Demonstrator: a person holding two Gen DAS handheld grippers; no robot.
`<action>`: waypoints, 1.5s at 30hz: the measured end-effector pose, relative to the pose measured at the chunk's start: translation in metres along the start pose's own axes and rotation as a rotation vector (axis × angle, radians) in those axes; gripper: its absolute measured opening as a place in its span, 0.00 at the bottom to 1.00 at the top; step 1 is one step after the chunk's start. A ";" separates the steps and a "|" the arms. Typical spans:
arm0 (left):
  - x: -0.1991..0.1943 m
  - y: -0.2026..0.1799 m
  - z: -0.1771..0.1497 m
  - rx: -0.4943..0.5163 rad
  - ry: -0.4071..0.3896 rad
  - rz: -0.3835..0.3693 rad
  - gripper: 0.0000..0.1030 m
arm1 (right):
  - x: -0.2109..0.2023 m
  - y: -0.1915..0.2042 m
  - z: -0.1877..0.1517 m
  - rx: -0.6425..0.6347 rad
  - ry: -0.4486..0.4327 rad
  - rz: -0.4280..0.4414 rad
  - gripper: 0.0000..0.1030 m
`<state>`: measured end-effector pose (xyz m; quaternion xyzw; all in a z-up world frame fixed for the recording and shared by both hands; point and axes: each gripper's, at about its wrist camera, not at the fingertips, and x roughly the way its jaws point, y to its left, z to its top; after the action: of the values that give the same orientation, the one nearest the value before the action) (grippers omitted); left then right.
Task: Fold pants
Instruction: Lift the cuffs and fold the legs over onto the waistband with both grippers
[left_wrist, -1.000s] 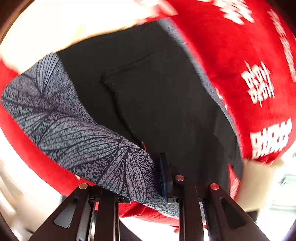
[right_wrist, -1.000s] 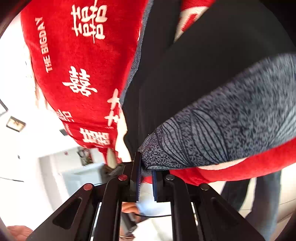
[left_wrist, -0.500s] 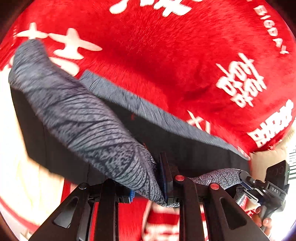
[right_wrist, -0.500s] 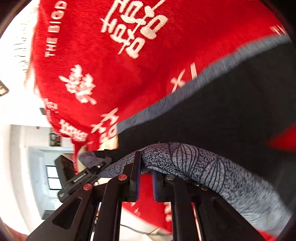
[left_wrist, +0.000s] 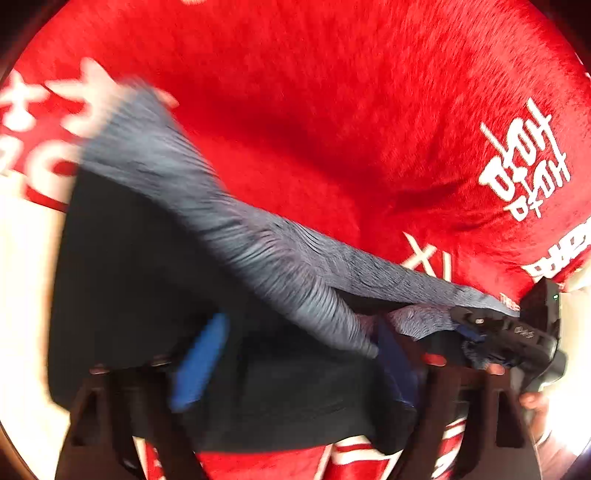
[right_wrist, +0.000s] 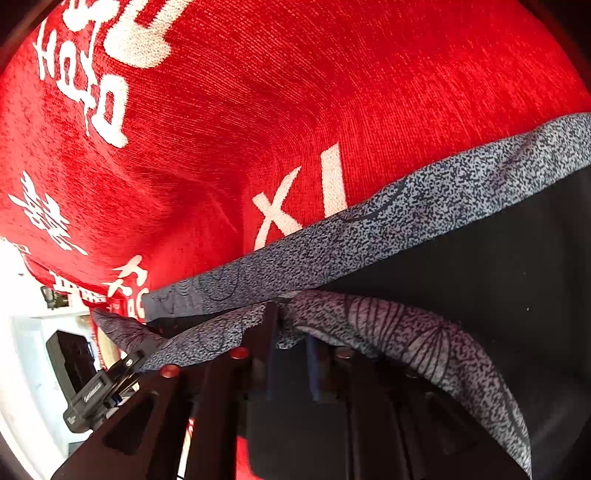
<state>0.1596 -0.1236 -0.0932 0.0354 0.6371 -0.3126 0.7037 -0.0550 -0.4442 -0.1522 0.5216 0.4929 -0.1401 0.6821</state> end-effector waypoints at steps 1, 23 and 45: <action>-0.012 0.000 -0.002 0.029 -0.003 0.019 0.83 | -0.002 0.003 0.000 -0.003 0.008 0.005 0.43; 0.052 -0.241 -0.136 0.555 0.217 0.007 0.83 | -0.198 -0.145 -0.225 0.336 -0.113 -0.135 1.00; 0.093 -0.288 -0.157 0.538 0.229 0.190 0.83 | -0.225 -0.214 -0.238 0.336 -0.082 -0.007 0.16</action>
<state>-0.1185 -0.3211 -0.1071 0.3150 0.6004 -0.3967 0.6188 -0.4378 -0.4034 -0.0836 0.6203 0.4364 -0.2441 0.6043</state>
